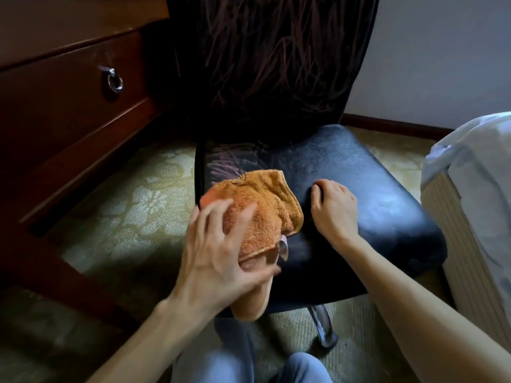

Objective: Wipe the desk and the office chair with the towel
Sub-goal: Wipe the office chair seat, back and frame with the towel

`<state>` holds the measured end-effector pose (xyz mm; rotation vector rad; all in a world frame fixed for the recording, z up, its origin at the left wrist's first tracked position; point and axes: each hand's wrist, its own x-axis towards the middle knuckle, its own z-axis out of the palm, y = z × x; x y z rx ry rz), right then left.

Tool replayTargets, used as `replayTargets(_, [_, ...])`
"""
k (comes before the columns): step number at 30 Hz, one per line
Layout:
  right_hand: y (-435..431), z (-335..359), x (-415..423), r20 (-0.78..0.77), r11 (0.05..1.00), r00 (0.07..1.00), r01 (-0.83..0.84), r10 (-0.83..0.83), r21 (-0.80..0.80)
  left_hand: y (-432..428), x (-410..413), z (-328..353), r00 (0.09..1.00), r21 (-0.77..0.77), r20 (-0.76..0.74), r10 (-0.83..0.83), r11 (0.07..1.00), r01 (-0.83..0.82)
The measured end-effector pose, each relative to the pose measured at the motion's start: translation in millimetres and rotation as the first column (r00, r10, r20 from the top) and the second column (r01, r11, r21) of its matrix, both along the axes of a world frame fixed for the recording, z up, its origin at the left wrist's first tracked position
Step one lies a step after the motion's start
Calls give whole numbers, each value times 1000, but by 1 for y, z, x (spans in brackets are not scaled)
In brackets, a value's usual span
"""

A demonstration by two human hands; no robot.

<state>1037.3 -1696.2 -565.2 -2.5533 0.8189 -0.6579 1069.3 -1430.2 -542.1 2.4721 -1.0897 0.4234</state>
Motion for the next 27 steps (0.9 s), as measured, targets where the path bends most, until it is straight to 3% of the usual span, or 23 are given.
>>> replayTargets(4, [-1, 3, 16, -74, 997, 997, 18, -24, -71, -13, -4, -12, 1000, 109, 23, 15, 994, -18])
replayTargets(8, [-5, 6, 29, -102, 994, 995, 0, -11, -109, -38, 59, 14, 999, -13, 8, 51, 999, -51])
replayTargets(13, [-8, -10, 27, 36, 998, 999, -11, 13, -64, -75, 167, 73, 957, -249, -60, 285, 924, -291])
replayTargets(15, [-7, -13, 27, 51, 996, 999, -12, 17, -92, -96, 194, 93, 928, -117, -167, 334, 927, -355])
replayTargets(16, [-7, -13, 28, 54, 996, 998, -12, 17, -94, -106, 200, 97, 915, 79, -189, 358, 934, -349])
replayTargets(18, [-7, -14, 28, 57, 996, 998, -1, 6, -89, -121, 196, 90, 900, 468, -224, 374, 851, -238])
replayTargets(19, [-8, -15, 28, 57, 996, 998, 2, 3, -87, -124, 191, 79, 905, 544, -233, 355, 819, -181])
replayTargets(22, [-8, -15, 27, 57, 997, 998, 8, -4, -72, -122, 182, 45, 946, 384, -248, 206, 918, -99])
replayTargets(24, [-8, -15, 27, 53, 998, 999, 1, 2, -66, -116, 181, 29, 932, 263, -304, 199, 957, -119])
replayTargets(27, [-7, -12, 27, 35, 998, 999, -2, 4, -59, -110, 173, 29, 912, 269, -330, 244, 950, -158])
